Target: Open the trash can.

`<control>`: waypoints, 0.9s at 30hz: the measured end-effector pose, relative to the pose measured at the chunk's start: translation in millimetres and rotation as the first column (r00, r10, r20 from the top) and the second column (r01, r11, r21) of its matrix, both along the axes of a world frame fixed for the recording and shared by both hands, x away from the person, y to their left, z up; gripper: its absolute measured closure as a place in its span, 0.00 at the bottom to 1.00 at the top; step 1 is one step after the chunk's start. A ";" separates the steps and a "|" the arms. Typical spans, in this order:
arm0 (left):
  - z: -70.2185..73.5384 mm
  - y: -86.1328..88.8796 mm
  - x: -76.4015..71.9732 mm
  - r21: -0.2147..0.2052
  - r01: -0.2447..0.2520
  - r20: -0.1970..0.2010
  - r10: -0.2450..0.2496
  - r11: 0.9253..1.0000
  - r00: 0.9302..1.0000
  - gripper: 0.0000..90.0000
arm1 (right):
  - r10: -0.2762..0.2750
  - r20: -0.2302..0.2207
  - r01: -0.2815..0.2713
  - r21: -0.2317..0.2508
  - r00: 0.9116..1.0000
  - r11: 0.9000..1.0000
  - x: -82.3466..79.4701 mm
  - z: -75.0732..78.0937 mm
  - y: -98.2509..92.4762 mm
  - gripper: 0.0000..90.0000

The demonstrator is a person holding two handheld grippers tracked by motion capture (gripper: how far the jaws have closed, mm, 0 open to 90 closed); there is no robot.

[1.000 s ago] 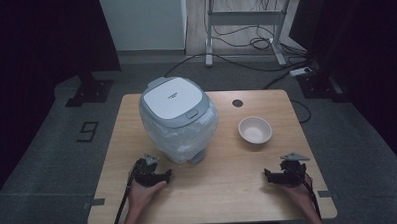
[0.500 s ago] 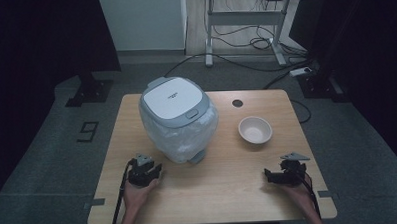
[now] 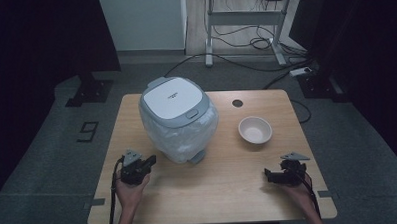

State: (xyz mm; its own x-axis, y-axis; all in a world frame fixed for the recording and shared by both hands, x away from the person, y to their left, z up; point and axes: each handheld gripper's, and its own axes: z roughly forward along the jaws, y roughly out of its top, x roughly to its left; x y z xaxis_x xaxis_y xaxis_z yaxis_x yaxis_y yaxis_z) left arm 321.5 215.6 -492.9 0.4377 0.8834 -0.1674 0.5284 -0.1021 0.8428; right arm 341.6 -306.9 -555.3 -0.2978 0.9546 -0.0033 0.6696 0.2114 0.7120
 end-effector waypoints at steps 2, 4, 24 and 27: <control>5.2 1.6 -1.9 -0.023 0.005 0.011 -0.005 1.000 1.000 1.00 | -0.001 0.000 0.001 0.000 1.000 1.000 0.1 0.0 -0.1 0.00; 11.1 2.6 -4.4 -0.032 0.009 0.025 -0.008 0.999 1.000 1.00 | -0.002 0.000 0.002 0.000 1.000 1.000 0.0 0.0 -0.1 0.00; 66.9 11.9 -17.0 -0.107 0.041 0.117 -0.028 0.993 0.993 1.00 | -0.012 0.000 0.012 0.000 1.000 1.000 0.3 0.0 -0.6 0.00; 75.1 10.8 -14.7 -0.104 0.050 0.125 -0.037 0.993 0.991 1.00 | -0.012 0.000 0.012 0.000 1.000 1.000 0.3 0.0 -0.6 0.00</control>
State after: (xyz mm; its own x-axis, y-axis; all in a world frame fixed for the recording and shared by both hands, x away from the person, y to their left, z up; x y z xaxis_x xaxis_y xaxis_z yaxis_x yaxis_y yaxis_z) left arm 306.8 226.4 -417.7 0.4987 0.8429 -0.2021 0.4170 -0.0290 0.9084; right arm 341.9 -307.4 -555.3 -0.2868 0.9580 -0.0036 0.6719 0.2038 0.7120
